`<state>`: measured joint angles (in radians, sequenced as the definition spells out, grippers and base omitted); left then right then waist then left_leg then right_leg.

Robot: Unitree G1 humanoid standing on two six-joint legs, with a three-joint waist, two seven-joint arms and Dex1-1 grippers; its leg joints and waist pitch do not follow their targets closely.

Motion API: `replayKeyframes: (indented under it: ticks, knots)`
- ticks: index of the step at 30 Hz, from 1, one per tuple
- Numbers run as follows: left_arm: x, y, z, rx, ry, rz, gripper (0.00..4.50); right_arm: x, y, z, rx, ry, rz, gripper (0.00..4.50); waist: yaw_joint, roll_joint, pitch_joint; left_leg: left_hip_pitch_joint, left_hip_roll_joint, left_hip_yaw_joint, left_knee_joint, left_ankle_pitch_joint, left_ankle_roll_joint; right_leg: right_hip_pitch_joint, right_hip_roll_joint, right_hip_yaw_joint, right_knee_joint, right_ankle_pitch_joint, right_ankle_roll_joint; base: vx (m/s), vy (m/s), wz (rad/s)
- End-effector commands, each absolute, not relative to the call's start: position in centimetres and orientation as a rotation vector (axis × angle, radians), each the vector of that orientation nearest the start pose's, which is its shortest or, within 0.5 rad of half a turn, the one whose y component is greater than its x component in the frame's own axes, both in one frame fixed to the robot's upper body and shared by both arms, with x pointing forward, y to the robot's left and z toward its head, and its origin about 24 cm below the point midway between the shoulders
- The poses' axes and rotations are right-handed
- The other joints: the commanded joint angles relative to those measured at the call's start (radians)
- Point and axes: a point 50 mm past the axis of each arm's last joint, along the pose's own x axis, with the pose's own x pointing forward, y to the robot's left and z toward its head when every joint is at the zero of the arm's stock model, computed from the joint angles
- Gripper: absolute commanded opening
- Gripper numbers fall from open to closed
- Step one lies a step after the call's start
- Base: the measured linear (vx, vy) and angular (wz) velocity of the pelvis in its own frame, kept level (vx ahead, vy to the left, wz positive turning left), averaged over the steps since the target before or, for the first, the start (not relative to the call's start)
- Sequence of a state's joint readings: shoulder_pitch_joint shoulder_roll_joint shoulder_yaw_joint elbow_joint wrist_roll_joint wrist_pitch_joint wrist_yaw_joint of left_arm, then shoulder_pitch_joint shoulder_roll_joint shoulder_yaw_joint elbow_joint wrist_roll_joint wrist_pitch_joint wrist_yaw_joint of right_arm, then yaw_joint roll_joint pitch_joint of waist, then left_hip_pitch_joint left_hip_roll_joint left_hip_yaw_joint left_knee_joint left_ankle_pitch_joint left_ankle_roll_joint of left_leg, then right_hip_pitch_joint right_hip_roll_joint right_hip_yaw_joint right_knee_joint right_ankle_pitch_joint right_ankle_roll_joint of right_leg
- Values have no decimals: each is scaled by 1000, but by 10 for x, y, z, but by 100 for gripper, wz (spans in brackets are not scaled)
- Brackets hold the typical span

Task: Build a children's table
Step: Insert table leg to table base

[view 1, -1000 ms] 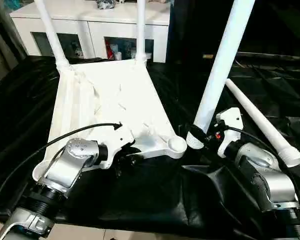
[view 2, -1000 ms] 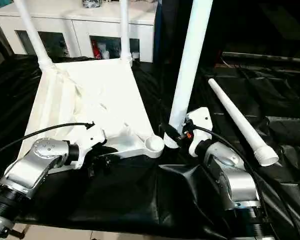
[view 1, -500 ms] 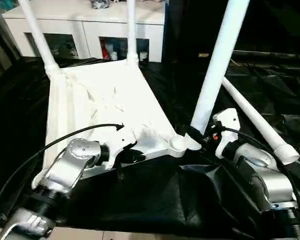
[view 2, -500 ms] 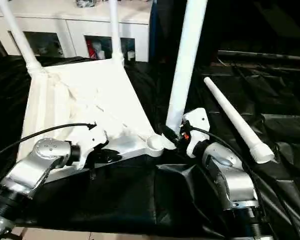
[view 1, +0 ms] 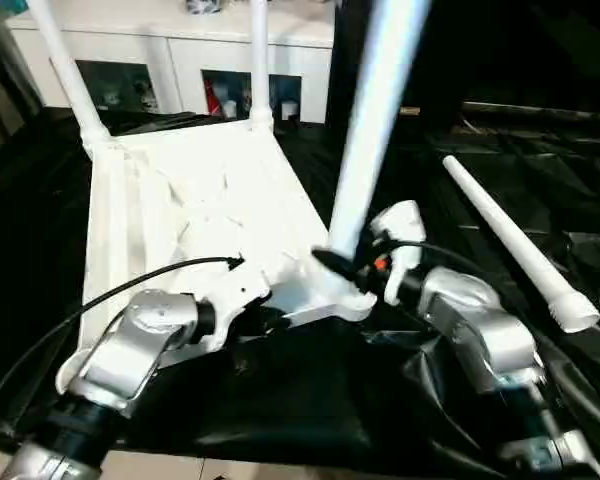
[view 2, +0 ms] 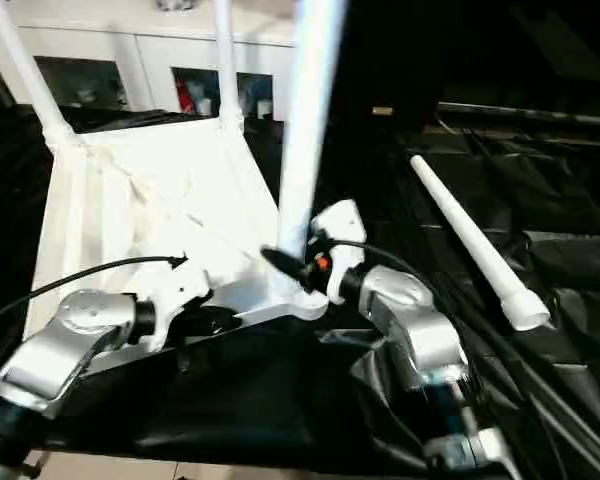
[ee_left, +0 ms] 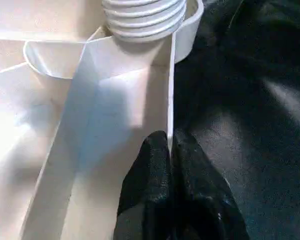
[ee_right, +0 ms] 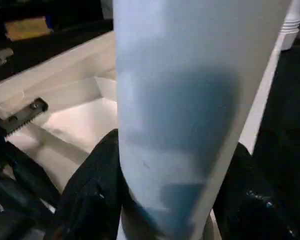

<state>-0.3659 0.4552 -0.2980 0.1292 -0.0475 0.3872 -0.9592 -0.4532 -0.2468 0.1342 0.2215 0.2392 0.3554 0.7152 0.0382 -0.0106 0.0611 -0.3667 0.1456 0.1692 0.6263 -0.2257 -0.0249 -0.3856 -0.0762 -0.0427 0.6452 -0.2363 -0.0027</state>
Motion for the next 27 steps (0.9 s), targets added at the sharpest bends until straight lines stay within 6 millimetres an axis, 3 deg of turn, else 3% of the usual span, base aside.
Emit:
replayKeyframes:
  ticks: [1,8,9,11,17,27]
  knots:
    - [292,142,66,370,389,-1070,0,317,-123,79,-40,246,874,191,6,-9,-62,6,78,-24,-82,-18,67,51,-81,52,-66,39,-297,0,0,0]
    - [295,143,67,383,374,-1080,0,322,-135,82,-46,251,852,191,6,-6,-61,7,79,-23,-82,-48,55,48,-81,52,-71,-3,-294,0,0,0]
    - [295,143,67,384,373,-1082,0,322,-136,83,-36,252,850,191,6,0,-61,8,79,-23,-83,-53,52,47,-80,52,-71,-3,-294,0,0,0]
    - [296,142,67,386,371,-1089,0,321,-137,81,-28,266,858,191,5,-3,-61,6,79,-24,-84,-62,48,49,-80,51,-72,-8,-294,0,0,0]
    - [297,141,67,388,368,-1105,0,319,-135,72,-11,307,874,191,6,0,-63,7,79,-24,-83,-54,49,49,-80,51,-70,17,-302,0,0,0]
    - [299,137,68,381,356,-1122,0,329,-135,68,116,280,826,191,5,2,-61,8,81,-24,-86,-88,31,47,-82,52,-75,-27,-303,0,0,0]
